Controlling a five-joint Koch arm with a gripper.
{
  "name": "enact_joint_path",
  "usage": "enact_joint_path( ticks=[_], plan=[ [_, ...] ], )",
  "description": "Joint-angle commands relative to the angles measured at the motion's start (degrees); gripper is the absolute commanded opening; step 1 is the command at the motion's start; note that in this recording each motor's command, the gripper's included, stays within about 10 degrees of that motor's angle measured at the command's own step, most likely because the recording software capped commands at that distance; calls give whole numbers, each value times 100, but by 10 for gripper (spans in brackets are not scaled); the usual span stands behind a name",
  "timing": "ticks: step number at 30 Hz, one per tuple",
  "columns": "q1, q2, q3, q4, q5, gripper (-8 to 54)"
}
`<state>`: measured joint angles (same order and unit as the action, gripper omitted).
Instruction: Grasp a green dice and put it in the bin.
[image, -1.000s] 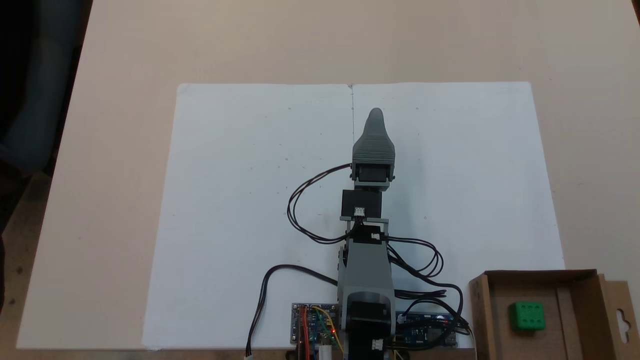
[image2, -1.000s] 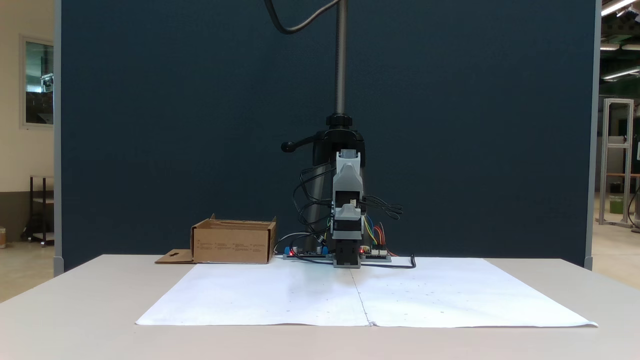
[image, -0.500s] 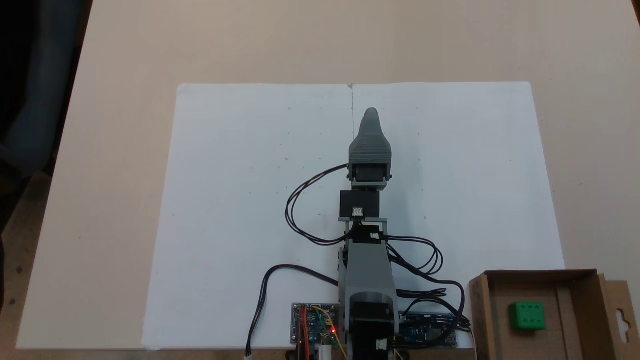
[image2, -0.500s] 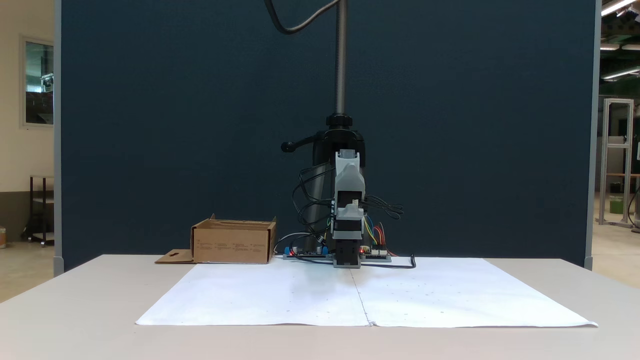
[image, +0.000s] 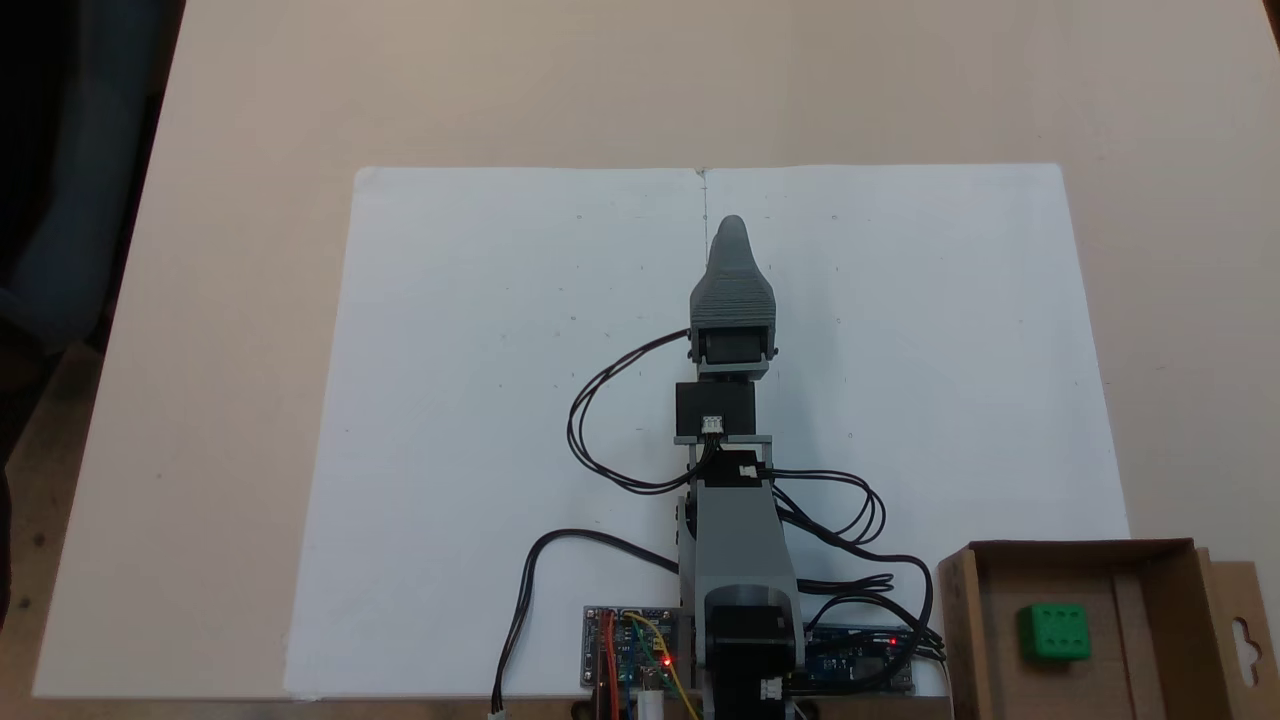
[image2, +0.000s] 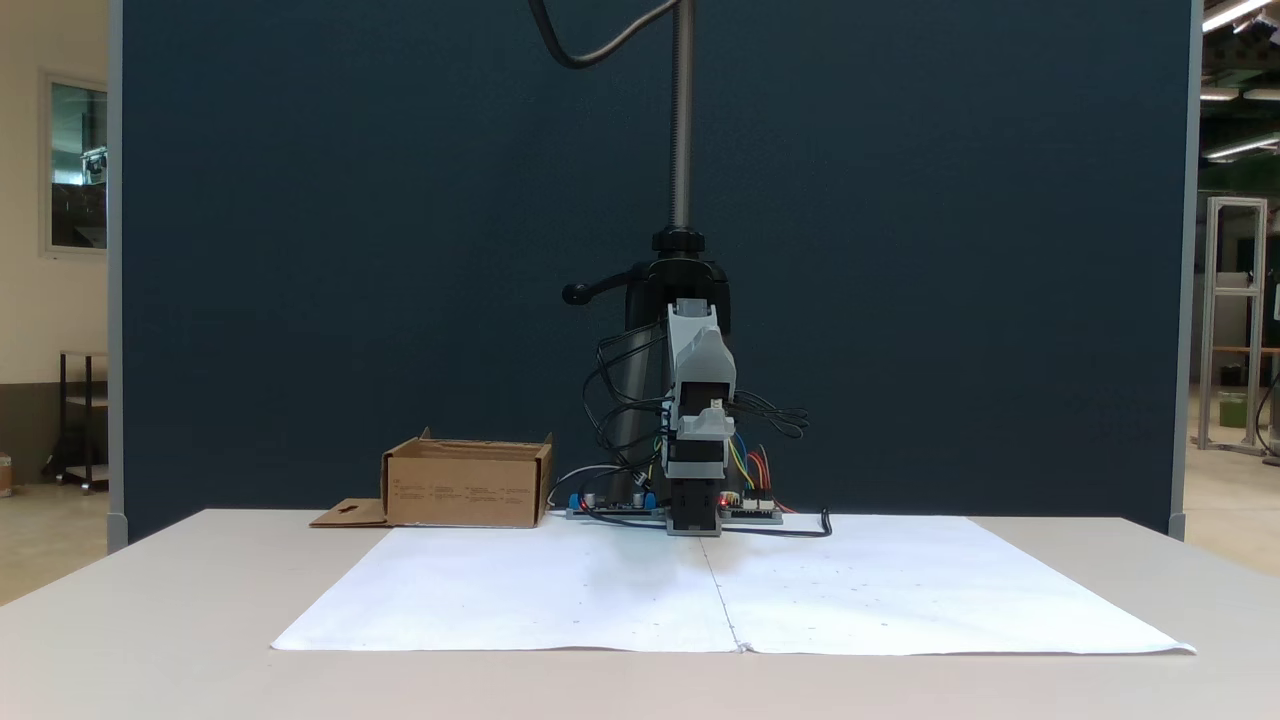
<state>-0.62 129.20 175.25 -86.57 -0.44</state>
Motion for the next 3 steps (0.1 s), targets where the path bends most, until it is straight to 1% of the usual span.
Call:
enact_joint_path(
  ticks=[1,3],
  plan=[
    [-123,659,413,-765,-352,453],
    [-123,659,413,-765,-352,453]
  ],
)
